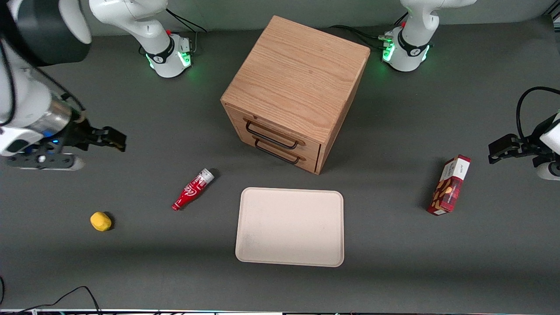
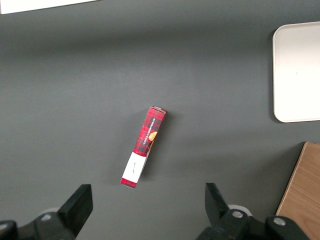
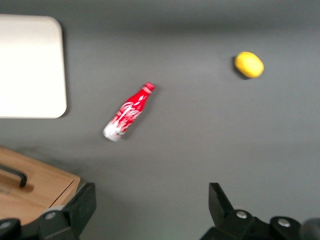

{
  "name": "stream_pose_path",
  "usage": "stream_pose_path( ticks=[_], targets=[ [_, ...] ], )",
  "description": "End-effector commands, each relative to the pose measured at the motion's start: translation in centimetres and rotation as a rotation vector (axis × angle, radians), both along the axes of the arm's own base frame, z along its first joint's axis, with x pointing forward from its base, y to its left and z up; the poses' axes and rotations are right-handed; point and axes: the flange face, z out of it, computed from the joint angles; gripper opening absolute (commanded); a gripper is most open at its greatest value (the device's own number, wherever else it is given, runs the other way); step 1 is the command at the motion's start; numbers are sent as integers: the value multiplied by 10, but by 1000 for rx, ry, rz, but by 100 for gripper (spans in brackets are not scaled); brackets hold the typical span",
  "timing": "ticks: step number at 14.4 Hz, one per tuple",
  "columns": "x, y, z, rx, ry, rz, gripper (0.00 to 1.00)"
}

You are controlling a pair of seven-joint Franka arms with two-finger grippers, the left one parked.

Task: Open upper drawer
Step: 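Move the right gripper to the upper drawer's black handle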

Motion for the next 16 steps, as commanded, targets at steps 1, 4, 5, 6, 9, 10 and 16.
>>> stream_pose_path(
  ticks=[1, 4, 5, 6, 9, 10, 16],
  targets=[
    [-2, 60, -7, 16, 26, 163, 100],
    [-8, 106, -11, 111, 47, 329, 100],
    [-16, 132, -9, 114, 42, 392, 100],
    [-23, 154, -10, 114, 41, 430, 100],
    [-41, 205, -22, 157, 58, 590, 100],
    [-38, 213, -29, 184, 56, 635, 100],
    [-26, 238, -61, 299, 26, 905, 100]
  ],
)
